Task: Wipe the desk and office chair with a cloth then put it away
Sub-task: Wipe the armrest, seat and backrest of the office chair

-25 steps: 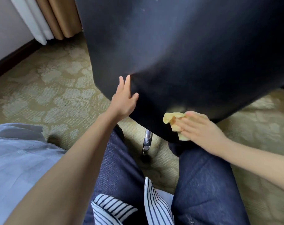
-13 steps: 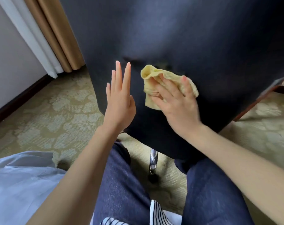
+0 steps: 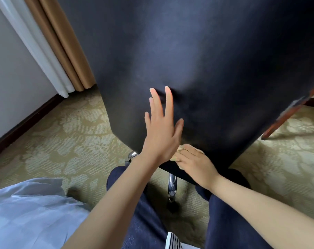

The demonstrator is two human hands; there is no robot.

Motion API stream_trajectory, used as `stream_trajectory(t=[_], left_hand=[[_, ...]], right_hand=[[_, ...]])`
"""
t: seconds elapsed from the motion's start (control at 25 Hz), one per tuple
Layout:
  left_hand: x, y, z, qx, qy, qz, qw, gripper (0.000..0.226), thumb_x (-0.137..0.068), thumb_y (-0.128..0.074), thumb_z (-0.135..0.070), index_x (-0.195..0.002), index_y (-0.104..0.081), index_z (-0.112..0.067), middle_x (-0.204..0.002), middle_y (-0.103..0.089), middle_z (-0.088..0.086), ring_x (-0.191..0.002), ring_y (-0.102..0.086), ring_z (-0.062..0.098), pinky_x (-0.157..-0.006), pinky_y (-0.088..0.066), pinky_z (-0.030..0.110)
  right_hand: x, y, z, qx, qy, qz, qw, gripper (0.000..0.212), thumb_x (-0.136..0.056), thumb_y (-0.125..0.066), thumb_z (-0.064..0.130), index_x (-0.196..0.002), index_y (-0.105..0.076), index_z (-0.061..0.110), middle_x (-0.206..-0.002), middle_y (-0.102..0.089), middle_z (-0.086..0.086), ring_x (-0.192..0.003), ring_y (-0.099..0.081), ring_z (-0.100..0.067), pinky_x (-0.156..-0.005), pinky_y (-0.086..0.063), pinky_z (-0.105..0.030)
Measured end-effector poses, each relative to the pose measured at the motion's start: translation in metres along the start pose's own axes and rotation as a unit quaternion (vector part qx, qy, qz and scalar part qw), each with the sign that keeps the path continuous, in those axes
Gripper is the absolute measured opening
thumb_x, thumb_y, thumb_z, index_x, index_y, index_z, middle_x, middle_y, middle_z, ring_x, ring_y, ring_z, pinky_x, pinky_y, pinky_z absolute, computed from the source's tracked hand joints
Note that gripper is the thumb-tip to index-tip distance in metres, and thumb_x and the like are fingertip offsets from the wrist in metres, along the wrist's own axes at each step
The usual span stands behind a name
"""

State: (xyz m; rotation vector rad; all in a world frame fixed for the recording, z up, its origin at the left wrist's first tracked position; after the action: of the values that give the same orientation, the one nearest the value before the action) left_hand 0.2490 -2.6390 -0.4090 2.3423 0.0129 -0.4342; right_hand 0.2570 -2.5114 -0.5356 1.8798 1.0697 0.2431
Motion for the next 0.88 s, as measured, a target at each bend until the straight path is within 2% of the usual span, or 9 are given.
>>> stream_trajectory(t=[0.08,0.16,0.24,0.32,0.44,0.68,0.76,0.88], left_hand=[[-0.002,-0.002,0.001,-0.037,0.014,-0.011,0.999,0.068,-0.101,-0.029,-0.032,-0.147,0.021,-0.029,-0.155,0.027,0.003,-0.146,0.013,0.023,-0.114,0.006,0.051],[-0.002,-0.003,0.000,-0.050,0.016,-0.010,0.999,0.064,-0.101,-0.023,-0.036,-0.147,0.021,-0.028,-0.155,0.026,0.003,-0.146,0.013,0.022,-0.113,0.007,0.050],[-0.002,-0.003,0.000,-0.047,0.019,-0.006,0.999,0.063,-0.100,-0.020,-0.039,-0.148,0.020,-0.028,-0.156,0.025,0.002,-0.146,0.011,0.022,-0.113,0.008,0.050],[-0.002,-0.002,0.000,-0.048,0.022,-0.005,0.999,0.061,-0.100,-0.018,-0.040,-0.147,0.019,-0.031,-0.156,0.024,0.001,-0.147,0.008,0.021,-0.113,0.009,0.049],[0.001,0.000,0.001,-0.046,0.021,-0.003,0.999,0.060,-0.100,-0.017,-0.041,-0.147,0.019,-0.035,-0.156,0.024,0.000,-0.147,0.007,0.019,-0.112,0.010,0.048],[0.004,0.007,0.001,-0.040,0.008,-0.009,0.999,0.061,-0.093,-0.010,-0.050,-0.149,0.010,-0.037,-0.159,0.017,-0.001,-0.147,0.001,0.014,-0.113,0.010,0.045],[0.004,0.013,0.001,-0.041,0.001,-0.020,0.999,0.057,-0.096,-0.014,-0.046,-0.150,0.000,-0.035,-0.160,0.009,-0.002,-0.146,-0.001,0.011,-0.114,0.009,0.045],[0.004,0.031,0.000,-0.015,-0.002,-0.066,0.998,0.048,-0.101,-0.024,-0.035,-0.149,-0.022,-0.031,-0.159,-0.008,-0.004,-0.144,-0.009,0.007,-0.116,0.005,0.046]], right_hand=[[0.029,0.000,-0.012,-0.007,0.021,0.010,1.000,0.029,-0.075,-0.077,0.016,-0.104,-0.073,0.017,-0.118,-0.067,0.004,-0.106,-0.064,-0.014,-0.102,-0.046,-0.033],[0.050,0.007,-0.027,0.005,0.029,0.013,0.999,0.030,-0.072,-0.080,0.019,-0.100,-0.074,0.022,-0.121,-0.065,0.006,-0.106,-0.064,-0.013,-0.103,-0.044,-0.032],[0.063,0.017,-0.045,0.014,0.030,-0.013,0.999,0.028,-0.083,-0.060,0.014,-0.108,-0.073,0.020,-0.128,-0.061,0.004,-0.110,-0.062,-0.012,-0.108,-0.037,-0.033],[0.067,0.032,-0.061,0.027,0.007,-0.033,0.999,0.039,-0.088,-0.042,0.007,-0.111,-0.072,0.017,-0.132,-0.058,0.002,-0.110,-0.063,-0.013,-0.108,-0.029,-0.033],[0.057,0.067,-0.078,0.060,-0.042,-0.054,0.996,0.038,-0.090,-0.041,0.001,-0.097,-0.074,0.018,-0.127,-0.063,0.000,-0.103,-0.066,-0.015,-0.108,-0.028,-0.035],[0.001,0.164,-0.127,0.140,-0.141,-0.236,0.951,0.043,-0.101,-0.035,0.003,-0.120,-0.066,0.025,-0.133,-0.058,-0.001,-0.120,-0.057,-0.020,-0.106,-0.028,-0.041],[-0.026,0.195,-0.143,0.157,-0.174,-0.294,0.927,0.039,-0.104,-0.034,0.012,-0.123,-0.064,0.027,-0.135,-0.056,0.001,-0.125,-0.052,-0.019,-0.107,-0.027,-0.042],[-0.068,0.218,-0.146,0.170,-0.207,-0.343,0.900,0.028,-0.102,-0.047,0.022,-0.123,-0.064,0.030,-0.136,-0.055,0.005,-0.127,-0.050,-0.017,-0.109,-0.030,-0.044]])
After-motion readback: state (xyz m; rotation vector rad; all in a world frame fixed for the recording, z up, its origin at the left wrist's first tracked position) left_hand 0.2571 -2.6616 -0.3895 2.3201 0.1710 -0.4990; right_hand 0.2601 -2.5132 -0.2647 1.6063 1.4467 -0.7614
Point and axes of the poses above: each hand's wrist, its own x-axis away from the middle knuckle, its own y-axis out of the back of the hand, z = x × y, the point moved 3 cm from there along -x, towards the middle knuckle
